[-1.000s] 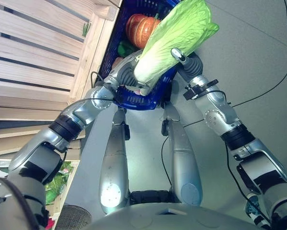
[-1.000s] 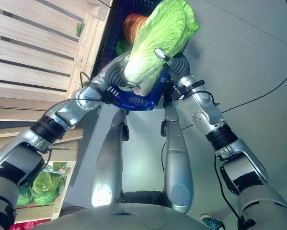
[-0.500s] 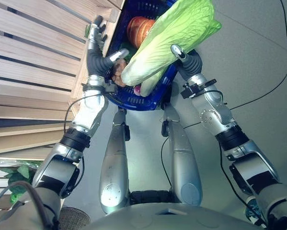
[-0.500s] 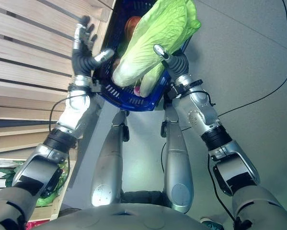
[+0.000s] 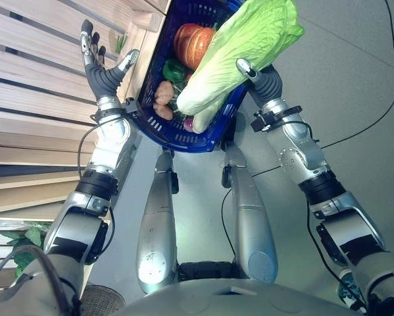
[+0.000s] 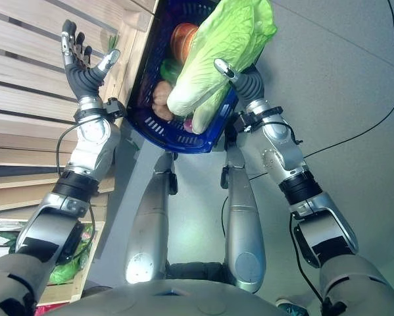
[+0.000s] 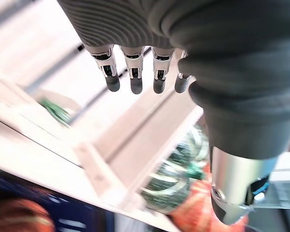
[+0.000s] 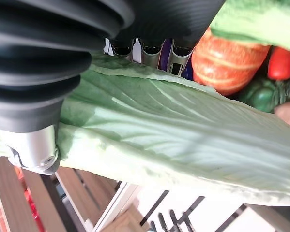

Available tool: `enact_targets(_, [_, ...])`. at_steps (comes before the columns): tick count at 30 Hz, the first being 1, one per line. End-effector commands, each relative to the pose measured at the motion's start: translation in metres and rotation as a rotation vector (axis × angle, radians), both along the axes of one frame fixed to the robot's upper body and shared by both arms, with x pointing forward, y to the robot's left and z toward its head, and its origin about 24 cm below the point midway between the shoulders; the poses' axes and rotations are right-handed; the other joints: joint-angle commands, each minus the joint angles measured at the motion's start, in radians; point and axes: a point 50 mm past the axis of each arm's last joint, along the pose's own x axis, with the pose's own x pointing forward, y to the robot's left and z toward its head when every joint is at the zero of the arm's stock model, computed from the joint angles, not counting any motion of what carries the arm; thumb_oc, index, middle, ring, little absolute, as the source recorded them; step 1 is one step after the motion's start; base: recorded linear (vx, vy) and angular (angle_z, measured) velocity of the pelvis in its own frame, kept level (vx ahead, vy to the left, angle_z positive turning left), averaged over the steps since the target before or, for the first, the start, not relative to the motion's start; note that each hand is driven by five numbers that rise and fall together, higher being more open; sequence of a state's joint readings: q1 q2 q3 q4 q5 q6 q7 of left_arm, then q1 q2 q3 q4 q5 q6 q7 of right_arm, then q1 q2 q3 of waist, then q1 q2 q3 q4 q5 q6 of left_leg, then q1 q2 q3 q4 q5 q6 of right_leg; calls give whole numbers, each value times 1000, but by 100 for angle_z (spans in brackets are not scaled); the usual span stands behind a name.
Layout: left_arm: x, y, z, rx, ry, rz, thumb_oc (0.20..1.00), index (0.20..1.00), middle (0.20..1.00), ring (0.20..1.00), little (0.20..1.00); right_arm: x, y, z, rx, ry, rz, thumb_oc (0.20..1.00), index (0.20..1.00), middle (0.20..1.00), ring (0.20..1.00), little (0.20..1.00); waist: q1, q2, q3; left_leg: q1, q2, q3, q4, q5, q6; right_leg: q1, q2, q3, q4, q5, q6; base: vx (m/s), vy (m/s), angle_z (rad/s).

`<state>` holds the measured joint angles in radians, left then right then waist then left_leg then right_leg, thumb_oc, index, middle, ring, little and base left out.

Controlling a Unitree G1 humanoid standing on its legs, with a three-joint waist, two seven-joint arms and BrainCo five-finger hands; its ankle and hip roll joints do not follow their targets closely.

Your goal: Pick up fruits and vegetables into the basket

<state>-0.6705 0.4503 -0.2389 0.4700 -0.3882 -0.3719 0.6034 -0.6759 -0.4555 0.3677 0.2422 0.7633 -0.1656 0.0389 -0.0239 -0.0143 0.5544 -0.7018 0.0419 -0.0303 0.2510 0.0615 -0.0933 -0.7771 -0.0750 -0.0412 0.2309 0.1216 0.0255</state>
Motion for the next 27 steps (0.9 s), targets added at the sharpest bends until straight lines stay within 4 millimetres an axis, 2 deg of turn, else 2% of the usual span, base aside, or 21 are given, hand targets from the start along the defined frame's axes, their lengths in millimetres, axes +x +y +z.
enact_targets(1, [1, 19, 7, 66, -11, 96, 1000, 1000, 1000, 1000, 1000, 0, 3, 14, -32, -49, -16, 200, 200, 200, 200, 200, 2, 15, -34, -24, -70, 19, -21, 8, 19, 37, 43, -57, 79, -115, 51, 6, 45, -2])
enact_targets(9, [15, 30, -11, 132, 146, 137, 1000, 1000, 1000, 1000, 1000, 31, -4, 10, -105, 96, -159, 200, 200, 200, 200, 200, 21, 33, -34, -29, -72, 20, -12, 11, 15, 33, 35, -69, 85, -118, 46, 1, 9, 0])
enact_targets(16, [21, 32, -20, 171, 221, 116, 1000, 1000, 1000, 1000, 1000, 51, -6, 17, -149, 177, -234, 200, 200, 200, 200, 200, 43, 47, -34, -32, -79, 13, 2, 9, 15, 29, 28, -82, 100, -121, 41, 0, 0, 0])
enact_targets(21, [26, 26, -22, 188, 234, 74, 1000, 1000, 1000, 1000, 1000, 66, -9, 11, -219, 274, -302, 200, 200, 200, 200, 200, 67, 61, -34, -34, -88, 5, 15, 4, 20, 27, 24, -93, 116, -127, 35, 17, -11, 5])
enact_targets(27, [29, 17, -22, 201, 229, 35, 1000, 1000, 1000, 1000, 1000, 74, -18, 0, -261, 392, -346, 200, 200, 200, 200, 200, 88, 74, -34, -42, -96, -4, 28, 1, 24, 21, 19, -102, 129, -132, 31, 19, -7, 8])
